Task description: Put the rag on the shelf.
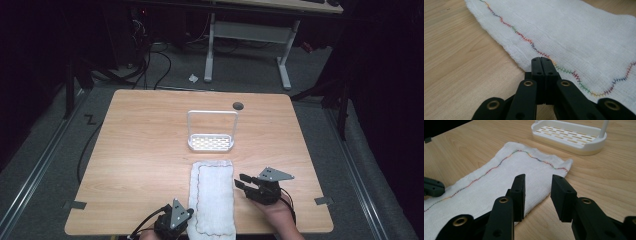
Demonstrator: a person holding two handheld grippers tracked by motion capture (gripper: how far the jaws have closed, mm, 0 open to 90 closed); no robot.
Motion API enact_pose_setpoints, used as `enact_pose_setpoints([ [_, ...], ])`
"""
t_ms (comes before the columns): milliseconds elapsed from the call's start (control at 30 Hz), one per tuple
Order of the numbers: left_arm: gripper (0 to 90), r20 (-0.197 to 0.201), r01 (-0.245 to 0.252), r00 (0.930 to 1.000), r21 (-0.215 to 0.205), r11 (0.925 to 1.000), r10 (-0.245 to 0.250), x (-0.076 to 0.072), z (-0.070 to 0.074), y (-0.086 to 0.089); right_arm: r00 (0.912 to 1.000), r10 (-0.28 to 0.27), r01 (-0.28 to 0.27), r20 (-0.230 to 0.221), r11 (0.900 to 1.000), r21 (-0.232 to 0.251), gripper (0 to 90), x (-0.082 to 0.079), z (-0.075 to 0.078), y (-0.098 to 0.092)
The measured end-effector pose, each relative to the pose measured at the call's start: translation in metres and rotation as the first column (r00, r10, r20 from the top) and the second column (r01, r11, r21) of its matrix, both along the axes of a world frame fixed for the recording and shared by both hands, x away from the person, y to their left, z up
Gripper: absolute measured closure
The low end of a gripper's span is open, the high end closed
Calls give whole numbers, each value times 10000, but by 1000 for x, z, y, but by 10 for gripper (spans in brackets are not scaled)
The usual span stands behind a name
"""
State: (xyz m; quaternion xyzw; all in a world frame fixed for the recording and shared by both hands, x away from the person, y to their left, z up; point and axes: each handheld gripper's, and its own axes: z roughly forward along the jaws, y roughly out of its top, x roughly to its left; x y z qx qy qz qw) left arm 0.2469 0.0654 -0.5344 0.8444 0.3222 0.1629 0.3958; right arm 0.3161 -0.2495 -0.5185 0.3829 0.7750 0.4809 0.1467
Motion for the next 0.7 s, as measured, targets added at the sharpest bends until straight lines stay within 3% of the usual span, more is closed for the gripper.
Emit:
enact_pose_setpoints([
  [100, 794, -17, -119, 9999, -289, 9995, 118, 9, 6, 2, 10000, 2, -2, 5, 10000, -4, 649, 0, 0, 0],
  [167, 722, -49, -207, 9998, -835, 9963, 204, 28, 14, 4, 10000, -5, 5, -8, 10000, 19, 645, 0, 0, 0],
  [267, 595, -443, -371, 9985, -1217, 9919, 319, 55, 17, 5, 10000, 9, -9, -2, 10000, 26, 643, 0, 0, 0],
  [300, 571, -443, -371, 9985, -1217, 9919, 319, 55, 17, 5, 10000, 9, -9, -2, 10000, 26, 643, 0, 0, 0],
  [367, 540, -427, -758, 9967, -1611, 9840, 697, 82, 19, 4, 10000, 56, -56, 19, 10000, 2, 641, 0, 0, 0],
  [433, 491, -445, -979, 9948, -1562, 9829, 920, 98, 21, 2, 10000, 65, -65, 7, 10000, -3, 639, 0, 0, 0],
  [467, 473, -445, -979, 9948, -1562, 9829, 920, 98, 21, 2, 10000, 65, -65, 7, 10000, -3, 639, 0, 0, 0],
  [500, 449, -349, -1152, 9932, -1497, 9820, 1112, 115, 22, -4, 10000, 80, -80, -4, 10000, -28, 637, 1, -1, 1],
  [533, 421, -355, -1287, 9915, -1387, 9819, 1250, 124, 21, -8, 10000, 92, -92, -7, 10000, -36, 636, 1, -1, 1],
  [567, 393, -355, -1287, 9915, -1387, 9819, 1250, 124, 21, -8, 10000, 92, -92, -7, 10000, -36, 636, 1, -1, 1],
  [633, 398, -870, -1687, 9834, -1174, 9786, 1591, 147, 13, -14, 9999, 104, -104, -21, 9999, -37, 633, 1, -1, 1],
  [700, 430, -1329, -1742, 9784, -1156, 9779, 1585, 156, 8, -17, 10000, 96, -96, -21, 10000, -12, 630, 1, -1, 0],
])
